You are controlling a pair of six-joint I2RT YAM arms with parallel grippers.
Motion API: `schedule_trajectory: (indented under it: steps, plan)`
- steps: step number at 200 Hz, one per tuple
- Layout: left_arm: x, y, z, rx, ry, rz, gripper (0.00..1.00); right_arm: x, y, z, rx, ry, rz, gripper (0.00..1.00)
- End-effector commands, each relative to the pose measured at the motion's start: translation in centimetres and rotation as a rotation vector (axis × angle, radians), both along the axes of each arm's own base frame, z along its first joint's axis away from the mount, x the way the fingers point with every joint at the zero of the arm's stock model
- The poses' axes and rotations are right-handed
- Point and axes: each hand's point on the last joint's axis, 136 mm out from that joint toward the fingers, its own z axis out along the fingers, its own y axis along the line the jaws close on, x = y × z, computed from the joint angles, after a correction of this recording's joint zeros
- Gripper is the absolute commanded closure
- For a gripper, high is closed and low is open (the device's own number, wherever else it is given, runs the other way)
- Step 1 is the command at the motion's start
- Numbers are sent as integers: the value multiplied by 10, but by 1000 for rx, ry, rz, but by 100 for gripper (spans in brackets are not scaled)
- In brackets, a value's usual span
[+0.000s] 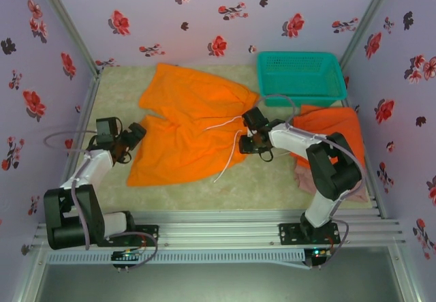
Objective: Fold and stack the shorts
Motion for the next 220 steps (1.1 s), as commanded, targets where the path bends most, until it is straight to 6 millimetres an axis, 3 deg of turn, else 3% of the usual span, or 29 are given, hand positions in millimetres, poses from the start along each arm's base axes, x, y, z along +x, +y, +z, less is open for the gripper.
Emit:
schedule_trajectory:
  steps: [1,20,51,65,106,146,175,220]
  plan:
    - [-3,5,-3,7,11,36,1,6,7,9,54,25,-7,82]
    - [-1,7,0,12,3,39,1,10,2,28,67,3,-24,100]
    - [-3,14,6,43,-2,68,1,4,-33,76,2,-56,-66,100]
    - [-6,18,7,60,9,86,2,-8,-48,83,-54,-37,-69,100]
    - [-14,24,4,114,58,102,5,-35,-81,53,-204,58,-115,100]
    - [-12,2,-4,138,99,17,9,-36,-75,28,-183,103,-129,95]
    - [-6,-13,-17,143,144,-40,14,-34,-67,23,-149,112,-118,95]
    - [19,-26,-27,142,162,-99,25,-34,-65,22,-135,108,-111,95]
